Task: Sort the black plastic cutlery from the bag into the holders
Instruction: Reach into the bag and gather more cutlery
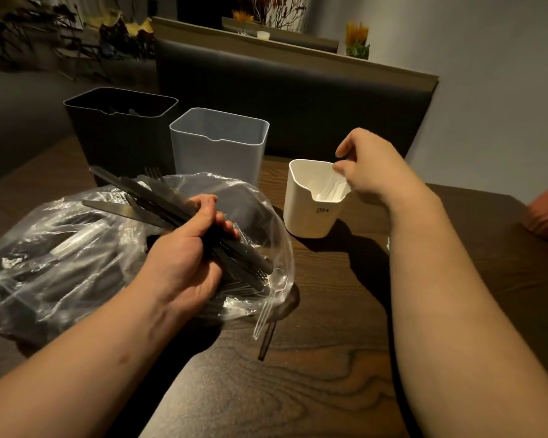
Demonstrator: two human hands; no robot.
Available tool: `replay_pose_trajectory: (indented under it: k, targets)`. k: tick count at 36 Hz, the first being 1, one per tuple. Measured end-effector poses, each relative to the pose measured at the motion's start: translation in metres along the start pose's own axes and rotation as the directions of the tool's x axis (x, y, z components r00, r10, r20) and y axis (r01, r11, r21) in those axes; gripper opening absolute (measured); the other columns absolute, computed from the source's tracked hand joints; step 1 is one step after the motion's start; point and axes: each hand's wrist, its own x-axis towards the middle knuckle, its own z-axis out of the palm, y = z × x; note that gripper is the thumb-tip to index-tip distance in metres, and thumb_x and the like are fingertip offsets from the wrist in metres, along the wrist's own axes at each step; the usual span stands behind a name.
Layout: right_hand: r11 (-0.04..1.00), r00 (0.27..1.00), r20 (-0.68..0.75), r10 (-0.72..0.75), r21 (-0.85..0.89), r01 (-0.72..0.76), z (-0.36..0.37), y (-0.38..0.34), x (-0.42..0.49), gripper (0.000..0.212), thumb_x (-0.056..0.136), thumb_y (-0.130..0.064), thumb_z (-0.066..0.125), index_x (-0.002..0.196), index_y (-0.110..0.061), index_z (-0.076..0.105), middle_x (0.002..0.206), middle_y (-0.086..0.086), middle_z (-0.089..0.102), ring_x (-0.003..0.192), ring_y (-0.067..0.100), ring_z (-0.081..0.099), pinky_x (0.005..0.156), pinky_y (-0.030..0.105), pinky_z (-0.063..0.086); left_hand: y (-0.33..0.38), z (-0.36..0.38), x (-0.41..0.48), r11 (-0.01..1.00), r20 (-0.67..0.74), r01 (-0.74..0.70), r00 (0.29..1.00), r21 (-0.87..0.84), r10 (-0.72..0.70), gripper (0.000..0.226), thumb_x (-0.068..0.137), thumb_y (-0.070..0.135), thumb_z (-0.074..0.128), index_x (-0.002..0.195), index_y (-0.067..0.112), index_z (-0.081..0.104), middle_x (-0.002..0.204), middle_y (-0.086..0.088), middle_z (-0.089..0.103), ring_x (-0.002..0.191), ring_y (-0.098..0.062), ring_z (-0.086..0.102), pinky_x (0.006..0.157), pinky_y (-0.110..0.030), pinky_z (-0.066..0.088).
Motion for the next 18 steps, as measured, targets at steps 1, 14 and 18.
replay_pose_trajectory:
  k: [1,14,18]
  targets:
    - [1.000,1.000,0.029,-0.007,-0.028,0.007,0.003,-0.001,0.001,0.021,0.097,-0.018,0.062,0.117,-0.021,0.057,0.106,-0.003,0.056,0.100,0.014,0.055,0.084,0.030,0.046,0.000,-0.001,0.000,1.000,0.001,0.000,1.000,0.001,0.000,0.006,0.079,0.022,0.068,0.084,0.020,0.065,0.065,0.002,0.054,0.061,-0.010,0.055,0.072,-0.024,0.055]
    - [0.963,0.991,0.010,-0.130,-0.235,0.129,0.014,-0.004,0.004,0.016,0.092,-0.039,0.068,0.107,-0.034,0.069,0.124,0.000,0.053,0.123,0.025,0.043,0.095,0.040,0.038,-0.001,-0.003,0.001,0.999,0.013,0.018,1.000,0.038,-0.018,0.006,0.086,0.022,0.068,0.085,0.021,0.062,0.066,0.002,0.054,0.060,-0.010,0.055,0.073,-0.025,0.053]
    - [0.958,0.956,0.073,-0.284,0.059,0.280,-0.015,-0.033,-0.024,0.006,0.094,-0.031,0.067,0.098,-0.030,0.063,0.093,-0.016,0.058,0.093,0.002,0.058,0.077,0.016,0.041,0.000,-0.002,0.001,0.998,-0.003,0.033,0.999,0.049,-0.032,0.011,0.096,0.020,0.062,0.085,0.020,0.059,0.067,0.002,0.053,0.060,-0.010,0.054,0.075,-0.026,0.050]
